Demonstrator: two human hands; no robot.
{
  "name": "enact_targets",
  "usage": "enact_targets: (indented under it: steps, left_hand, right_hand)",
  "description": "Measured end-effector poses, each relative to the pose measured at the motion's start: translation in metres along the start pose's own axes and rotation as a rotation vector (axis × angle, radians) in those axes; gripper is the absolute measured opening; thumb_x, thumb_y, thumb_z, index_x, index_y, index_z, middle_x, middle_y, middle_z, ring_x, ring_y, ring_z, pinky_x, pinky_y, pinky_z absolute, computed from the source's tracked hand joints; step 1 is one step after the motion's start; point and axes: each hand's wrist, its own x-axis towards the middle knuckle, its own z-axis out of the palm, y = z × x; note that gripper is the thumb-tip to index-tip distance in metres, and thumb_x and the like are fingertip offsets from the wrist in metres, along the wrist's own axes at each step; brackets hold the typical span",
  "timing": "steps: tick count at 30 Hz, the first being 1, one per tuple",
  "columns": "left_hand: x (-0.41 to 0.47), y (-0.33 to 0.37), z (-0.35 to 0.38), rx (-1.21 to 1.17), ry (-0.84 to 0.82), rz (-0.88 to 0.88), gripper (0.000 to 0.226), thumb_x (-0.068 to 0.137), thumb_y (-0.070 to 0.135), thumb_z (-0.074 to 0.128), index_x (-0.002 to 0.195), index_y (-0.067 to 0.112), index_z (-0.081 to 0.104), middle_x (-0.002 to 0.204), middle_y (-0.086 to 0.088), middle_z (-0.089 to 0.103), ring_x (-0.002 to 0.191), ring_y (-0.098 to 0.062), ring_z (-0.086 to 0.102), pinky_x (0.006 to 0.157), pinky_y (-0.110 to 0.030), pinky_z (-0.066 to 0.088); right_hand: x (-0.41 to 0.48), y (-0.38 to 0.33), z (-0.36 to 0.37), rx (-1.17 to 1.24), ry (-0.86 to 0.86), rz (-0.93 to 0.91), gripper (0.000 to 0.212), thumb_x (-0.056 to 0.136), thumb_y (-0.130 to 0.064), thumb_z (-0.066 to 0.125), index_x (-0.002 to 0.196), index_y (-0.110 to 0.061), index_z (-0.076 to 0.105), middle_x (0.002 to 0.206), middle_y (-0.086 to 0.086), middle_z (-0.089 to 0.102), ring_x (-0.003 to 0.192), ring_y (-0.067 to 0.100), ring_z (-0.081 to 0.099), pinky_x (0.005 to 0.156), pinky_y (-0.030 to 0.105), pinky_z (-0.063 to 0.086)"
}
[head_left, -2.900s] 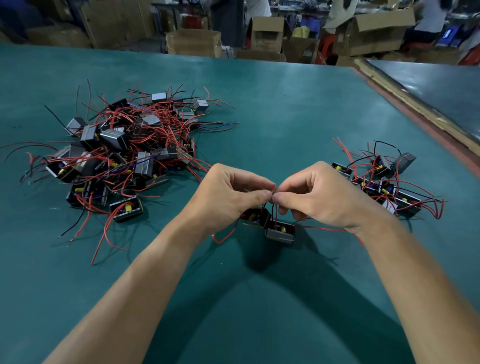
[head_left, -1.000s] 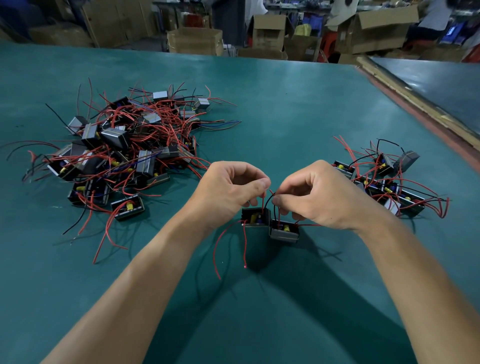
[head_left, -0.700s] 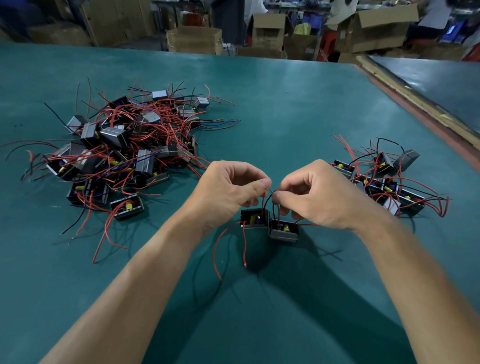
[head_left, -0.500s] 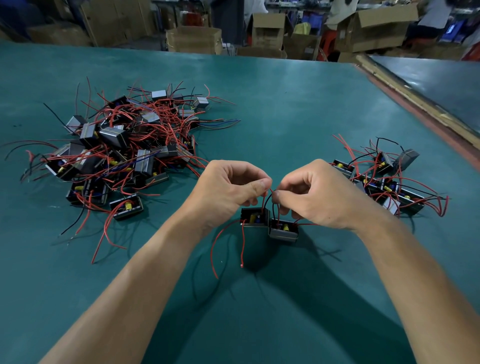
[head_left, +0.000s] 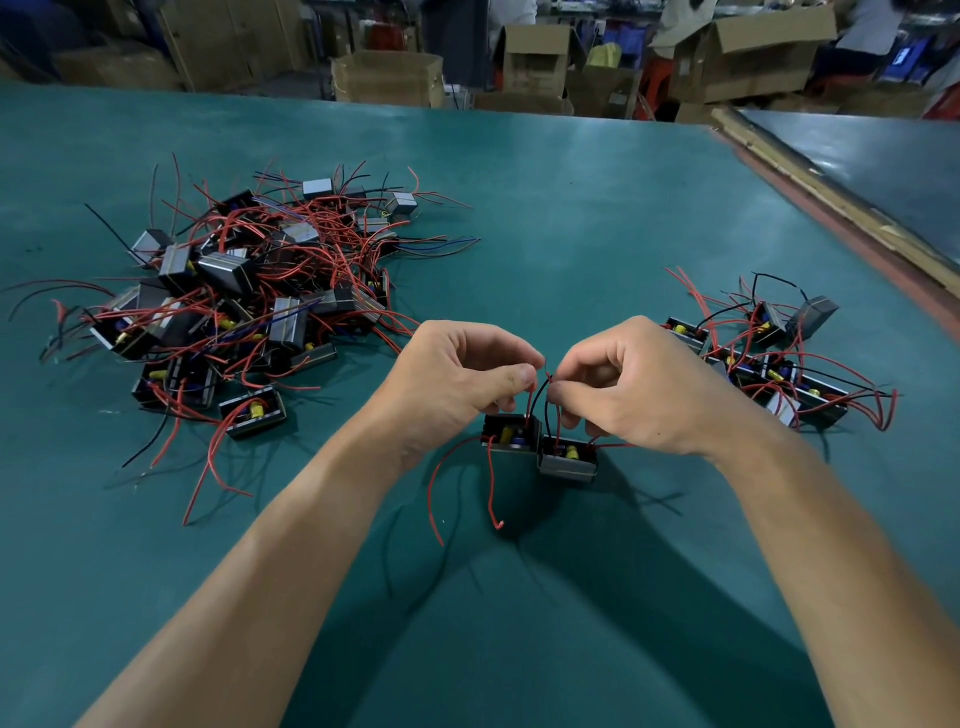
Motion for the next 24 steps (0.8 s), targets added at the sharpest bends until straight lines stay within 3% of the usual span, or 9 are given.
enact_targets:
  steps: [14, 24]
  left_hand:
    - [-0.0001, 0.0021, 0.0008, 0.003, 0.012, -0.017, 0.015, 0.082, -0.006, 0.069, 0.083, 0.009, 0.067, 0.066, -0.003, 0.063, 0.055, -0.016, 0.052, 0.059, -0.028, 0.047]
    - [-0.0005, 0.0023, 0.0023, 0.011, -0.025, -0.027, 0.014, 0.084, -0.004, 0.069, 0.083, 0.01, 0.073, 0.069, -0.007, 0.066, 0.054, -0.011, 0.052, 0.059, -0.024, 0.048]
  right_hand:
    - [0.0017, 0.0005, -0.0011, 0.024, -0.011, -0.012, 0.021, 0.087, -0.02, 0.069, 0.066, -0.019, 0.073, 0.061, -0.001, 0.071, 0.061, 0.029, 0.066, 0.063, 0.047, 0.058]
    - [0.0009, 0.0024, 0.0, 0.046, -0.018, -0.038, 0.018, 0.086, -0.024, 0.07, 0.069, -0.02, 0.074, 0.061, 0.004, 0.069, 0.059, 0.029, 0.065, 0.059, 0.044, 0.055]
